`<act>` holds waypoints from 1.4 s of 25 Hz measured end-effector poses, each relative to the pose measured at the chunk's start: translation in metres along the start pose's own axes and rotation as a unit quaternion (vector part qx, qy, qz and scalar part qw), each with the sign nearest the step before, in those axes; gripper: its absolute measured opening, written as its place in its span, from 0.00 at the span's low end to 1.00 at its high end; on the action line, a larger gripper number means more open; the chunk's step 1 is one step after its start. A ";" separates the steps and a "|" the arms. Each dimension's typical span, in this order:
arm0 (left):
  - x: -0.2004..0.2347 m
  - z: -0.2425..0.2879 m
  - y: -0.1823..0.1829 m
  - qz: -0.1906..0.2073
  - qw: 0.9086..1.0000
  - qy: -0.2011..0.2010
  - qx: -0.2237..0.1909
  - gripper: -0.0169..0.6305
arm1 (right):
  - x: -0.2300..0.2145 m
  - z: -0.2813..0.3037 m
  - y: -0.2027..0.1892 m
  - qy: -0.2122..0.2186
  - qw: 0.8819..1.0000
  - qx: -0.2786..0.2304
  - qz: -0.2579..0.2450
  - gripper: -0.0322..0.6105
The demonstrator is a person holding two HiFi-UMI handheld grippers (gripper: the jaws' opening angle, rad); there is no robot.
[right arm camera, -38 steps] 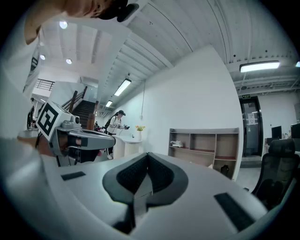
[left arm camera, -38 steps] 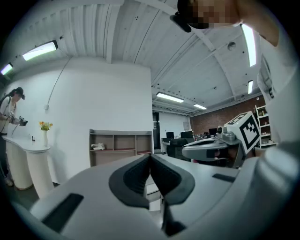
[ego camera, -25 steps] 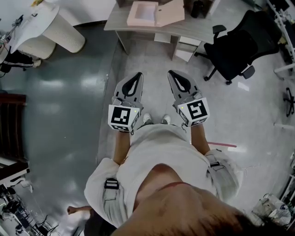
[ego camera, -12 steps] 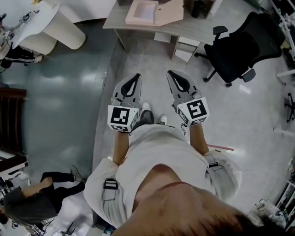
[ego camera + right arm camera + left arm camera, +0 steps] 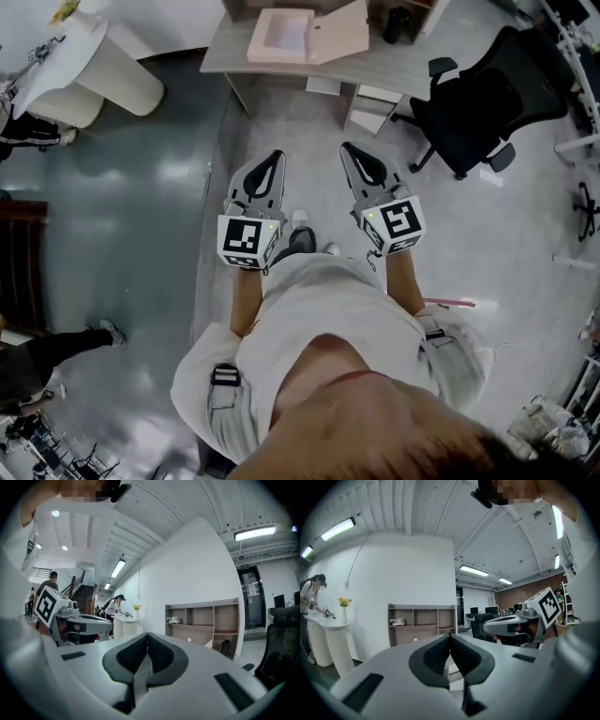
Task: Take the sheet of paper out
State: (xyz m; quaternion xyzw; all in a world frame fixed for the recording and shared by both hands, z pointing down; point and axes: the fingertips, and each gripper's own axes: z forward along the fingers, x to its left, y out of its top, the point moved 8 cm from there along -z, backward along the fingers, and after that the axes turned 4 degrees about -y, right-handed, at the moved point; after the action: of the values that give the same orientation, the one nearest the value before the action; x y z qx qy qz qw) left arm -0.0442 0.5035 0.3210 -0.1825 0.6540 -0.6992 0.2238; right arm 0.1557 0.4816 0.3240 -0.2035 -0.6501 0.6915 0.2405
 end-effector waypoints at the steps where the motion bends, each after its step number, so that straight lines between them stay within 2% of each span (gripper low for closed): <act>1: 0.008 0.005 0.000 0.000 1.000 -0.003 -0.002 0.06 | -0.001 0.008 0.001 -0.002 1.000 0.000 -0.001 0.08; 14: 0.100 0.052 -0.003 -0.011 0.999 -0.039 -0.011 0.06 | -0.001 0.103 0.008 -0.025 1.000 0.018 -0.004 0.08; 25: 0.142 0.080 -0.006 -0.014 0.998 -0.063 -0.004 0.06 | -0.004 0.148 0.011 -0.039 0.999 0.023 -0.002 0.08; 35: 0.176 0.113 -0.007 -0.018 0.998 -0.063 0.001 0.06 | -0.023 0.192 0.008 -0.038 0.999 0.034 0.003 0.08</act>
State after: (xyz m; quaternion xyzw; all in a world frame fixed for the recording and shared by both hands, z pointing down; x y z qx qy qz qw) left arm -0.1294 0.3128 0.3306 -0.2378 0.6342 -0.6912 0.2519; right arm 0.0600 0.3139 0.3287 -0.1710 -0.6342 0.7211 0.2202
